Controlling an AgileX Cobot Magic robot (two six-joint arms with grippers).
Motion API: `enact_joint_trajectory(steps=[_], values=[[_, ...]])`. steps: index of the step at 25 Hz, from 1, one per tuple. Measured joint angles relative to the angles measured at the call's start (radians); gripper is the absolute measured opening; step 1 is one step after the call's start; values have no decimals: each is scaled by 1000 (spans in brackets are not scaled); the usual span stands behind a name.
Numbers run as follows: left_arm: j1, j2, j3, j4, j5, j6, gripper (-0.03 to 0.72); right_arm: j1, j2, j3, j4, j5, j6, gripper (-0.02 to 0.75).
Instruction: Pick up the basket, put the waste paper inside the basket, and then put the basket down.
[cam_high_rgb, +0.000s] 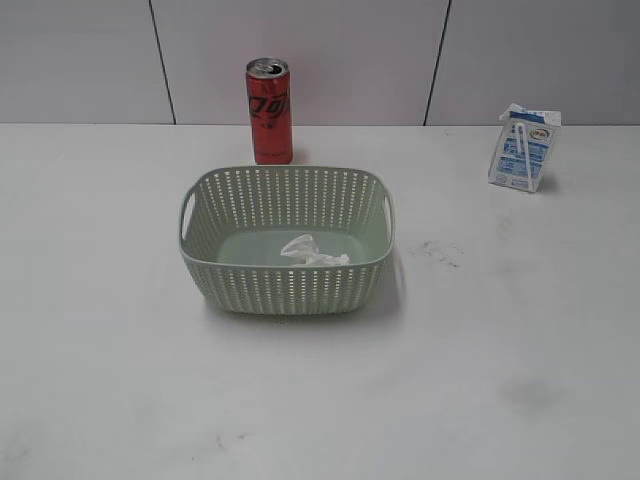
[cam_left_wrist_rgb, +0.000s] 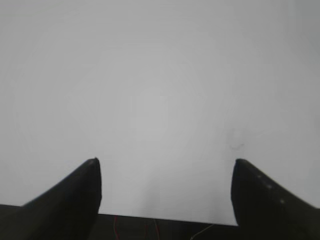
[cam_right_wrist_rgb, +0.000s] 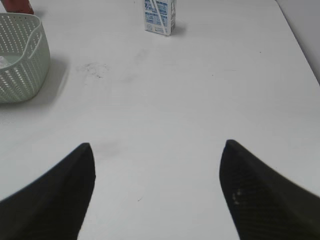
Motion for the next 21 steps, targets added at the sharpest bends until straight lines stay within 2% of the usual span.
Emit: enact_joint_trajectory(steps=[11,21], values=[[0,-319,10,0,4,0,590,0,0,0,0,0,0,589],[0,-431,10,1,6,0,590,0,-1,0,0,0,0,589]])
